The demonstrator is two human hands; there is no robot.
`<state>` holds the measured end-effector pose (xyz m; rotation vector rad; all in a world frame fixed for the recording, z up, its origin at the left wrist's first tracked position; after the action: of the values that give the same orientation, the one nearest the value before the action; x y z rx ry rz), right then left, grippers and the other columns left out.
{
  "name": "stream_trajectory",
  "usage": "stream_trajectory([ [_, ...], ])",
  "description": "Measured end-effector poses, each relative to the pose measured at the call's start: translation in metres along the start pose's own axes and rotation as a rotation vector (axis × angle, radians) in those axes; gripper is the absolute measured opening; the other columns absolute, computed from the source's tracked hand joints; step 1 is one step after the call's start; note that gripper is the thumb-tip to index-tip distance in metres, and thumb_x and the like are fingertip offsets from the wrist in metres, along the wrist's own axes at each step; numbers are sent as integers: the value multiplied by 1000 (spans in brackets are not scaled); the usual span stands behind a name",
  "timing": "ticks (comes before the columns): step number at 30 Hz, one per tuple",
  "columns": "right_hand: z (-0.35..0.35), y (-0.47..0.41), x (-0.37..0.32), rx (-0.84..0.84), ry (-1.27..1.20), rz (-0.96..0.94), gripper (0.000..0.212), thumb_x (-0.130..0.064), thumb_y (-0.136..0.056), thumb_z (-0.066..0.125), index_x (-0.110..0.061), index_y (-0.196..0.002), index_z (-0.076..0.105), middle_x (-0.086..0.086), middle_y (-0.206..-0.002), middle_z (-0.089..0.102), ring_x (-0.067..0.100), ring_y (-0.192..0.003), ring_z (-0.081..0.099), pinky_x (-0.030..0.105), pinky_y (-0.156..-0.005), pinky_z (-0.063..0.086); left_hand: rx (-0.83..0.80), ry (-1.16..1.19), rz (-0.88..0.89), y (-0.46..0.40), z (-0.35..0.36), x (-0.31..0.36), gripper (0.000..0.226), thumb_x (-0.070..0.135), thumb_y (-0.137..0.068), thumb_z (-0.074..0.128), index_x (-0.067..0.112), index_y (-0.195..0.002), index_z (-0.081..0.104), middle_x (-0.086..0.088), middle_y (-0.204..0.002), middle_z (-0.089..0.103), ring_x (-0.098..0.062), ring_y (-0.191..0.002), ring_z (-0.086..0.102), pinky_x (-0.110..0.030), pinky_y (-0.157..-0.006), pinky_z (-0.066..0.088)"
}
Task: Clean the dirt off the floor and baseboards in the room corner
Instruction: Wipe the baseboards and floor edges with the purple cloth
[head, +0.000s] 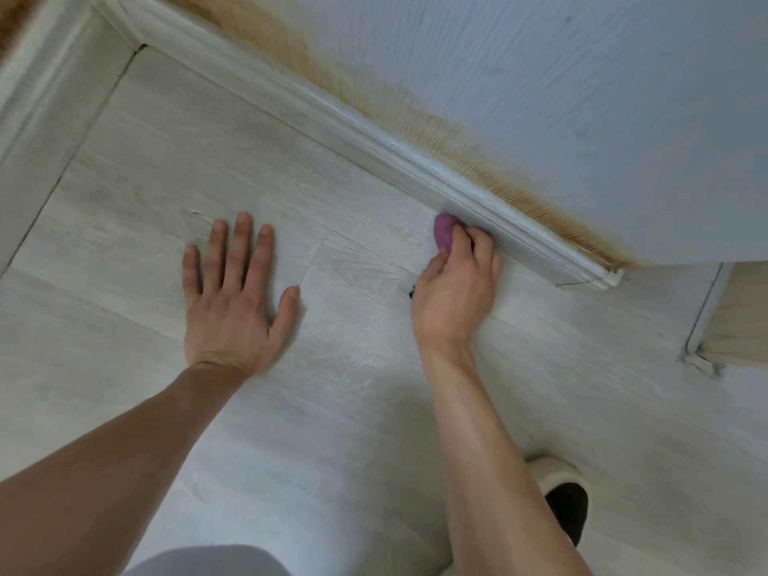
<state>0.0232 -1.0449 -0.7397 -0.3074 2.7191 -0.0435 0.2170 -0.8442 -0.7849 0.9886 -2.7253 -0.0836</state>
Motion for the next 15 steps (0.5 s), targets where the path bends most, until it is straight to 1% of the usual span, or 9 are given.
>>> stream_trajectory([
  [2,13,-1,-37,-29,-23,-5,36,-4,-92,62,-12,-126,69,1,-126,64,22,-110,56,34,-93,49,-6,4,0,-1,0,0,80,55,-97,34,21,-165,11,-4,-173,2,-27,-160,-1,-57,-126,2],
  [4,22,-5,-75,-28,-60,-28,35,-1,-86,65,-14,-118,73,1,-115,67,23,-103,58,32,-89,46,-4,5,2,-1,1,0,80,55,-96,35,21,-165,12,-4,-173,4,-28,-159,0,-57,-126,2],
  [6,35,-8,-122,-59,-78,-128,35,0,-81,68,-16,-112,73,2,-108,68,25,-98,58,32,-85,44,1,-7,9,-1,1,-1,81,56,-95,34,19,-165,14,-5,-173,6,-29,-159,2,-58,-126,4],
  [8,56,-9,-173,-158,-110,-287,39,0,-83,65,-18,-117,72,0,-113,69,25,-100,57,32,-87,45,-12,-19,18,-2,3,-1,81,57,-95,30,17,-165,16,-7,-173,7,-30,-159,2,-60,-125,5],
  [9,70,-9,-195,-247,-157,-359,42,0,-85,61,-21,-120,71,-2,-117,70,24,-102,57,32,-89,47,-20,-21,20,-2,3,-1,82,57,-95,28,15,-164,17,-8,-173,8,-30,-159,2,-60,-125,5],
  [11,86,-7,-218,-427,-264,-419,43,1,-91,54,-23,-123,71,-6,-122,70,21,-107,56,35,-92,50,-28,-14,15,-2,3,0,82,57,-95,27,14,-164,19,-8,-172,10,-30,-159,1,-60,-125,6],
  [12,82,-7,-218,-449,-298,-422,41,0,-93,53,-21,-122,72,-5,-121,71,22,-107,56,36,-92,51,-30,-12,13,-2,2,0,82,57,-95,27,14,-164,18,-8,-172,9,-29,-159,1,-60,-125,5],
  [13,71,-6,-212,-414,-323,-430,37,0,-94,53,-17,-121,71,-3,-118,71,23,-105,56,36,-90,51,-32,-12,13,-1,3,-1,81,57,-96,28,15,-164,18,-7,-173,8,-29,-159,0,-60,-125,5],
  [15,39,-2,-184,-275,-334,-457,32,-2,-94,54,-13,-120,70,-1,-115,71,23,-102,55,33,-90,49,-34,-12,13,-1,3,-1,81,58,-97,30,18,-165,13,-6,-173,4,-28,-159,-2,-59,-126,4],
])
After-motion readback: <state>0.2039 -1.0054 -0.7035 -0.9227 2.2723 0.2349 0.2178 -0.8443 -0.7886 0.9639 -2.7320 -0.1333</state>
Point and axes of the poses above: each hand's wrist, its own y-axis away from the middle knuckle, its own z-axis out of the palm, x = y × z, the point moved 10 cm from there along -y, towards the middle knuckle
